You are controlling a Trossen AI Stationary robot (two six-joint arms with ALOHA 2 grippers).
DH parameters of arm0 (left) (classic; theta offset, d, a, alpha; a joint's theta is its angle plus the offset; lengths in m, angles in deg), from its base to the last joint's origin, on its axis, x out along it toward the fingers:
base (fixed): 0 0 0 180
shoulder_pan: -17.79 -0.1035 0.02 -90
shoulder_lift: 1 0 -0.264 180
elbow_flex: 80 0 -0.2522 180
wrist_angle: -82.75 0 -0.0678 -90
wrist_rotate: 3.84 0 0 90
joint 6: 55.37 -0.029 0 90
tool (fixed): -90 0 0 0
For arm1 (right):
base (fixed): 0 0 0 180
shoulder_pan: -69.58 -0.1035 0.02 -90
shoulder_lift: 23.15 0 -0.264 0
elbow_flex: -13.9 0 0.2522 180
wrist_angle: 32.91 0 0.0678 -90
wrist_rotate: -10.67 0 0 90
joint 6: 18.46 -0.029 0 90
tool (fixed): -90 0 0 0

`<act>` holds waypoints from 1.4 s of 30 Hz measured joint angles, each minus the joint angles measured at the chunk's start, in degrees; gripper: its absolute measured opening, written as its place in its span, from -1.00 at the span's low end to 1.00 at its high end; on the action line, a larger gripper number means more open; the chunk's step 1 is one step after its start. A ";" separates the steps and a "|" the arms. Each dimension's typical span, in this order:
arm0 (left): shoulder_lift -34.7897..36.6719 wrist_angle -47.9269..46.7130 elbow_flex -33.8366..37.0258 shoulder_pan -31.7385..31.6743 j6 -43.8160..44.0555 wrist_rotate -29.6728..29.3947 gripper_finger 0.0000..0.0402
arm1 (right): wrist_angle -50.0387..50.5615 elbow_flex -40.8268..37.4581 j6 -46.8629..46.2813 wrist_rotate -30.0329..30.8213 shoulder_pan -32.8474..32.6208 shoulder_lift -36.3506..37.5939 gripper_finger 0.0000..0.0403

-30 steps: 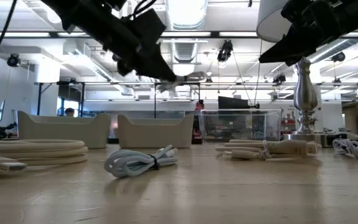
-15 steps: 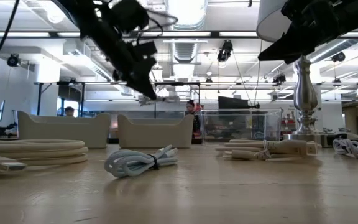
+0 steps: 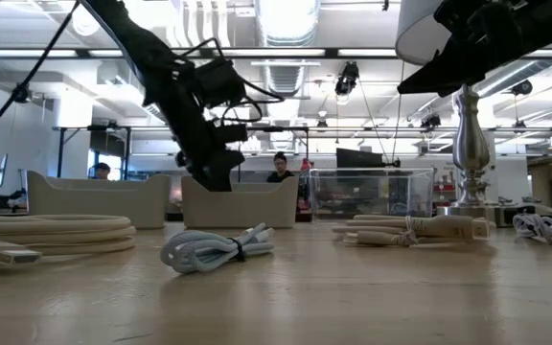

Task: Pick & Place USB Port
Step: Put the top light blue charger cable into the right gray bin, then put the light blue charger cable into the right gray bin

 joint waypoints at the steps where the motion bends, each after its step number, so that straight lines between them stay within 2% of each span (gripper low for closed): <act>1: -0.27 0.21 -0.07 -0.02 0.17 -0.74 -0.78 | 0.00 0.00 0.00 0.00 0.00 0.00 -0.60; 10: 0.49 -0.06 -1.39 0.03 0.28 -1.05 -0.50 | 0.12 0.00 -4.49 -0.28 -0.02 0.00 -0.64; 15: 2.59 -1.18 -3.39 1.16 0.54 -0.81 -0.43 | 0.12 -0.05 -5.31 -0.09 -0.02 -0.02 -0.56; 19: 6.01 -2.10 -4.95 3.24 2.65 2.22 -0.42 | 0.27 -0.44 -6.39 -0.24 -0.25 -0.28 -0.48; 24: 10.93 -2.11 -5.63 8.03 4.09 9.39 -0.42 | 0.24 -0.68 -6.25 -0.31 -0.26 -2.24 -0.39; 28: 13.00 -2.04 -5.63 13.41 8.51 14.29 -0.42 | 0.20 -0.68 -6.16 -0.31 -0.26 -4.43 -0.36; 31: 12.91 -2.18 -5.56 18.15 10.82 14.79 -0.42 | 0.22 -0.46 -6.19 -0.32 -0.26 -6.26 -0.34; 37: 9.43 -2.16 -5.52 27.11 20.93 14.74 -0.42 | 0.24 -0.11 -6.19 -0.47 -0.26 -9.12 -0.37; 42: 5.53 -1.55 -5.52 31.66 28.49 14.73 -0.42 | 0.13 -0.09 -5.27 -0.48 -0.26 -10.78 -0.41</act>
